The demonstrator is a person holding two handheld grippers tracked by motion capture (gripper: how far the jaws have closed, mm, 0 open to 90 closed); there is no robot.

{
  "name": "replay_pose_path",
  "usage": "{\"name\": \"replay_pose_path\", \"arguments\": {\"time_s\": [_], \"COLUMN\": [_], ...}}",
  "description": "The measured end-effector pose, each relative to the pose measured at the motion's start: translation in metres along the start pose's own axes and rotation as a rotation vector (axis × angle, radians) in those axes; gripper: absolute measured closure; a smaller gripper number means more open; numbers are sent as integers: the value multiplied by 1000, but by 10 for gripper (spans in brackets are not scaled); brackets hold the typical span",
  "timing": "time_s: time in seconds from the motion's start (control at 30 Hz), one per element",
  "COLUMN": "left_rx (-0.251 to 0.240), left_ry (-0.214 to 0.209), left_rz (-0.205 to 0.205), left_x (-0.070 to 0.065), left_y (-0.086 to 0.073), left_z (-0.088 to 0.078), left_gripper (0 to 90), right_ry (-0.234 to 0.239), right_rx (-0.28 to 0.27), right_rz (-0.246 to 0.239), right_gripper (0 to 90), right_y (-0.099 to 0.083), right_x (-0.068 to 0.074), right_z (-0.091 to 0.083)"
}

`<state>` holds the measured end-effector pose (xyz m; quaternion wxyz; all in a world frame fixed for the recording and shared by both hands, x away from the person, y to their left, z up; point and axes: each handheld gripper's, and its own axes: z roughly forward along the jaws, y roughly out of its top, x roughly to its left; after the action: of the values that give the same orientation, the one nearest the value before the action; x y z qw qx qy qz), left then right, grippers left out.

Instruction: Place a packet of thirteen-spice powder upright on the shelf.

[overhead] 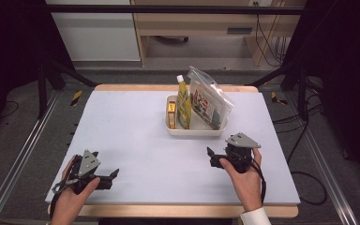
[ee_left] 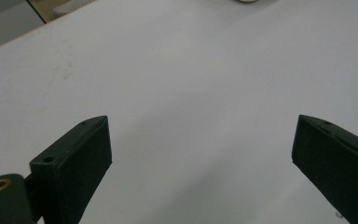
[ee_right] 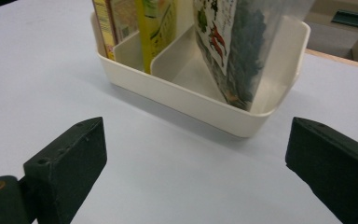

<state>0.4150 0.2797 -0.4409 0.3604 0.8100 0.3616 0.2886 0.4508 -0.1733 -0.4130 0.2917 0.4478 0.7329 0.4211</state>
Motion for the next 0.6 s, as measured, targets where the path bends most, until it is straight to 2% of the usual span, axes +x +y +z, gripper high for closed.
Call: {"name": "replay_pose_path", "arguments": {"time_s": [0.43, 0.6], "left_rx": [3, 1], "left_ry": [5, 7], "left_rz": [-6, -6], "left_x": [2, 3], "left_y": [-1, -1], "left_z": [0, -1], "left_gripper": [45, 45], "right_ry": [-20, -25], "right_rx": [29, 59], "right_rz": [31, 29], "right_gripper": [54, 55], "right_y": [-7, -13], "right_x": [-19, -27], "right_z": [-3, -2]}}
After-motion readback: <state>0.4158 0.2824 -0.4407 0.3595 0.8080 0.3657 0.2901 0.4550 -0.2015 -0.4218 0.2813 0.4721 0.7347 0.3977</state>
